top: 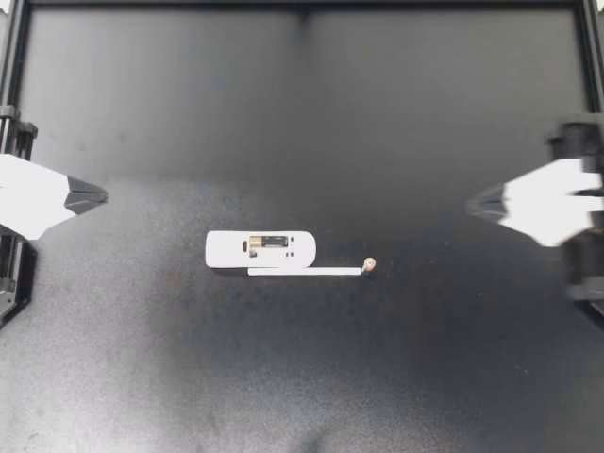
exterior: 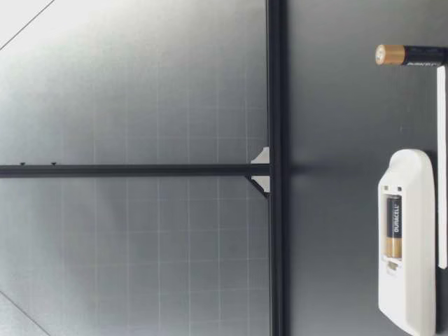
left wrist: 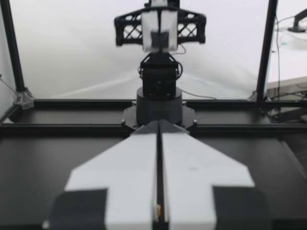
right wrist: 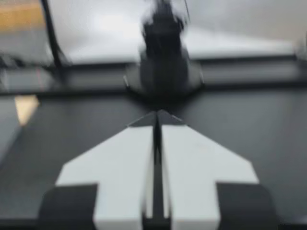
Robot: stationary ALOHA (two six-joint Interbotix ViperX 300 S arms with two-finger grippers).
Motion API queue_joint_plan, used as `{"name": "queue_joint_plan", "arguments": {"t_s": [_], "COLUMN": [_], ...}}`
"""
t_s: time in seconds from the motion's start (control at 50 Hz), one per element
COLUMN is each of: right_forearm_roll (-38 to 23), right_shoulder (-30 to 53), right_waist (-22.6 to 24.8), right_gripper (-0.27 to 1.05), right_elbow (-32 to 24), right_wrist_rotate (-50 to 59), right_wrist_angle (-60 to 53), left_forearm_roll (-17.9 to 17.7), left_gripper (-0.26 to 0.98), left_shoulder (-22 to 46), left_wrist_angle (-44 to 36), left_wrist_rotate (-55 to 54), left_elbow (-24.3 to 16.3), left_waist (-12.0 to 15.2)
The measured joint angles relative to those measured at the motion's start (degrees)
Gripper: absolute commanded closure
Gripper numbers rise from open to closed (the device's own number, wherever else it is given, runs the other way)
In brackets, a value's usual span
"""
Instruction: Place the battery into the slot of the remote controller.
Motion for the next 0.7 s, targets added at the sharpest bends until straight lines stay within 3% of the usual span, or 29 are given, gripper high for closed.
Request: {"name": "queue_joint_plan", "arguments": {"t_s": [0.28,0.48,0.58,0.7], "right_forearm_roll": [0.6,0.5,0.6,0.6], "right_shoulder": [14.1,19.4,21.4,23.6], "right_waist": [-1.3,-1.3,-1.3,-1.3], "right_gripper": [1.0,0.99,0.94,0.79], "right_elbow": [-11.0,-14.9,-15.6,-15.6], "right_wrist_rotate": [1.2,1.1,0.9,0.9], "right_wrist_angle": [22.7,31.9,32.7,32.8], "left_forearm_roll": [0.0,-0.1,0.0,0.0], "left_gripper": [0.96,0.96,0.96,0.96], "left_shoulder": [1.6,1.8,1.8,1.8], "left_wrist_angle": [0.0,0.0,0.0,0.0], "left_wrist_rotate": [0.0,0.0,0.0,0.0], "left_elbow": [0.2,0.2,0.2,0.2], "left_waist": [0.0,0.0,0.0,0.0]}}
